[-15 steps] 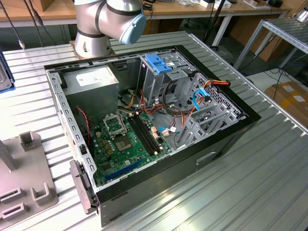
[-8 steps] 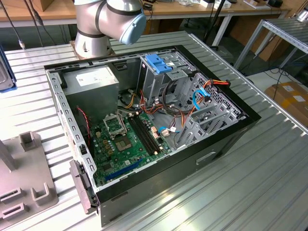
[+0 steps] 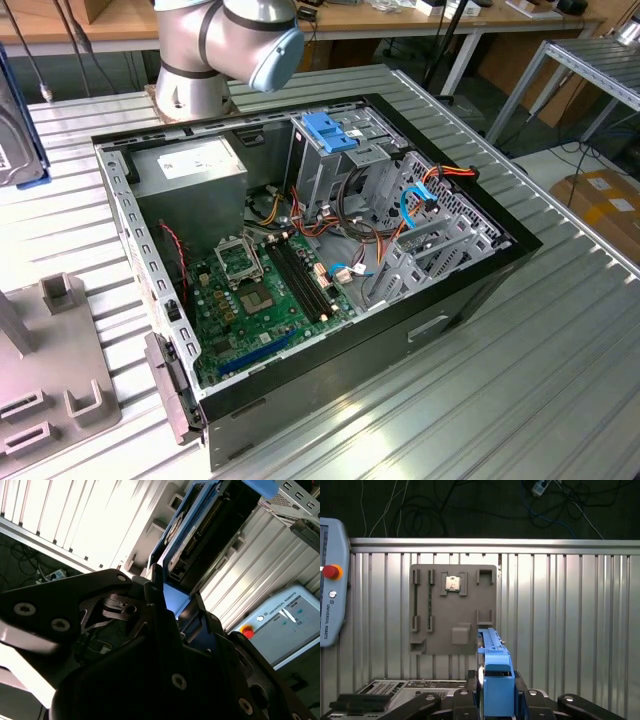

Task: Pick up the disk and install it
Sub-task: 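Pick up the disk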

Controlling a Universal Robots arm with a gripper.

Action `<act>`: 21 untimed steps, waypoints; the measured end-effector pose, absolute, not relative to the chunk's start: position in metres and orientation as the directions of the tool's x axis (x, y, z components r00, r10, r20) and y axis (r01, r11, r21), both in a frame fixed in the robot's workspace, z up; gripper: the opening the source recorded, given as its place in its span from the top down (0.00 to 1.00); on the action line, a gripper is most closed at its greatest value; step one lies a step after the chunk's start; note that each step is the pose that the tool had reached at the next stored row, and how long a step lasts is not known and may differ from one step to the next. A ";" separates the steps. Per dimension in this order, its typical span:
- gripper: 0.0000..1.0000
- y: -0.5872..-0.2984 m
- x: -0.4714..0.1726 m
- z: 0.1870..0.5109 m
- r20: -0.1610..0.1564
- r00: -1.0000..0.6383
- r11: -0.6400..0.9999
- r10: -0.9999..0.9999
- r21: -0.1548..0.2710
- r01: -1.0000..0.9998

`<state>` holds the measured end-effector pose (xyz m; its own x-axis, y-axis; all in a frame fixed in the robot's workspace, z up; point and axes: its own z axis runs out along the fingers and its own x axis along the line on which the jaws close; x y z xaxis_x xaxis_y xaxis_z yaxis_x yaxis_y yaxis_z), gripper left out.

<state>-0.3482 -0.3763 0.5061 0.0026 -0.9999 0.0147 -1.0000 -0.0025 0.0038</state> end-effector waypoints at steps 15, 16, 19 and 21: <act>0.64 -0.376 -0.305 0.506 0.015 0.003 -0.003 -1.000 0.004 -1.000; 0.64 -0.376 -0.303 0.506 0.015 0.003 -0.002 -1.000 0.004 -1.000; 0.64 -0.376 -0.293 0.506 0.015 0.003 -0.003 -1.000 0.004 -1.000; 0.64 -0.376 -0.289 0.506 0.015 0.003 -0.003 -1.000 0.004 -1.000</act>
